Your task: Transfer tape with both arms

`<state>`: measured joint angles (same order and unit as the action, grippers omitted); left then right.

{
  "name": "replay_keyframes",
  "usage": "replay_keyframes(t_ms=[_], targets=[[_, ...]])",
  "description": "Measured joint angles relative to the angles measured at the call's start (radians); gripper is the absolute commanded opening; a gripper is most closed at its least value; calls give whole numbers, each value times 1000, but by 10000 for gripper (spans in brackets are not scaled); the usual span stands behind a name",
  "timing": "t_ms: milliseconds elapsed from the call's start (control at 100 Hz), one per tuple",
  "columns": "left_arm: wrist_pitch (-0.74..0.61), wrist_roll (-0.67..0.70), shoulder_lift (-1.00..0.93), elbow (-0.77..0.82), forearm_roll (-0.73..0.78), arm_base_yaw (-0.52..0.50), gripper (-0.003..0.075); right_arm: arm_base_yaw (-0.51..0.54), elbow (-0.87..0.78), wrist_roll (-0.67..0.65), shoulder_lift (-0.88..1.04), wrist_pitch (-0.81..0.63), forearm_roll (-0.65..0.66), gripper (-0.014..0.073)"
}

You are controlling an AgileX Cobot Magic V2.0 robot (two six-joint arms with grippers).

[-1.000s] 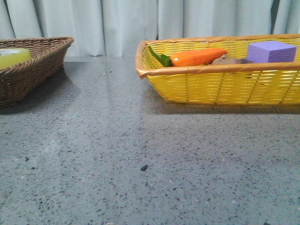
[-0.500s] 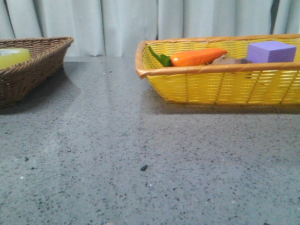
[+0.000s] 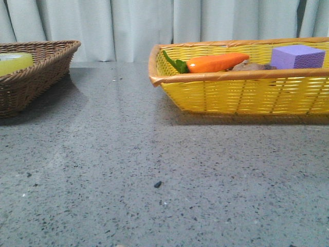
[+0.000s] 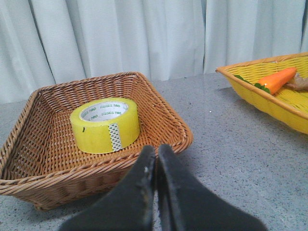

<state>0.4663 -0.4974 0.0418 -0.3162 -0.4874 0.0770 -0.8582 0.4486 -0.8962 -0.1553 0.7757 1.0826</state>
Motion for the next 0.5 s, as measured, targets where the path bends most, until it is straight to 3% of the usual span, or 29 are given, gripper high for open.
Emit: replay_keyframes(t_ms=[500], targets=[[-17, 0, 0, 91, 8, 0, -20, 0, 0, 0, 2, 0, 0, -67]])
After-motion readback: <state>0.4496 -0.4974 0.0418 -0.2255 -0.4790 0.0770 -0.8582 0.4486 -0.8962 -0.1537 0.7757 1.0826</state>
